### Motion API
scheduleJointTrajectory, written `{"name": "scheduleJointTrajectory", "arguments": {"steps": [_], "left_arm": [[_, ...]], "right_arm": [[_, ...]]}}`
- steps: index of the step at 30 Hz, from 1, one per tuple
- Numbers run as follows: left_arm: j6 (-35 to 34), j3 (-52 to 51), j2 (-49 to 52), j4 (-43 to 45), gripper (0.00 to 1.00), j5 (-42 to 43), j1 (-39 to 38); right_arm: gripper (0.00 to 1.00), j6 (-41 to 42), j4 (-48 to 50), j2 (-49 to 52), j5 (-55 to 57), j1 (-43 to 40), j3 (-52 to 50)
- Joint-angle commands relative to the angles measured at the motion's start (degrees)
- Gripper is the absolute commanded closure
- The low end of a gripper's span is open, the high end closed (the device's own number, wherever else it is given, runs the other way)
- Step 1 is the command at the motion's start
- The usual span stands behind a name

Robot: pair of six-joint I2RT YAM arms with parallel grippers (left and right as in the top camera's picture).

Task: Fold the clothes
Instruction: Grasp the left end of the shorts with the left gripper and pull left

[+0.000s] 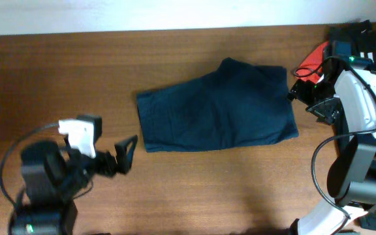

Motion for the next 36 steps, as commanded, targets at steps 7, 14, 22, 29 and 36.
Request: {"name": "scheduleJointTrajectory", "arguments": {"steps": [7,14,22,29,36], "left_arm": [[-13.29,16.76,32.79,-13.29,0.01,-21.57,-17.00],[-21.84,16.74,58.95,-9.64,0.01,-20.52,-17.99],[-23.78,15.80,63.67,-5.60,0.18,-20.55,-17.40],[-25.05,15.54,69.22,-4.13,0.28,-20.55,-19.41],[-25.00,15.69,70.93,-8.76,0.99,-31.95,-16.39]], "right_arm": [[0.01,0.46,-0.04,0.35,0.28,-0.11,0.66],[0.01,0.46,-0.04,0.35,0.28,-0.11,0.66],[0.01,0.46,-0.04,0.35,0.28,-0.11,0.66],[0.01,0.46,-0.04,0.35,0.28,-0.11,0.66],[0.01,0.46,-0.04,0.35,0.28,-0.11,0.66]]}}
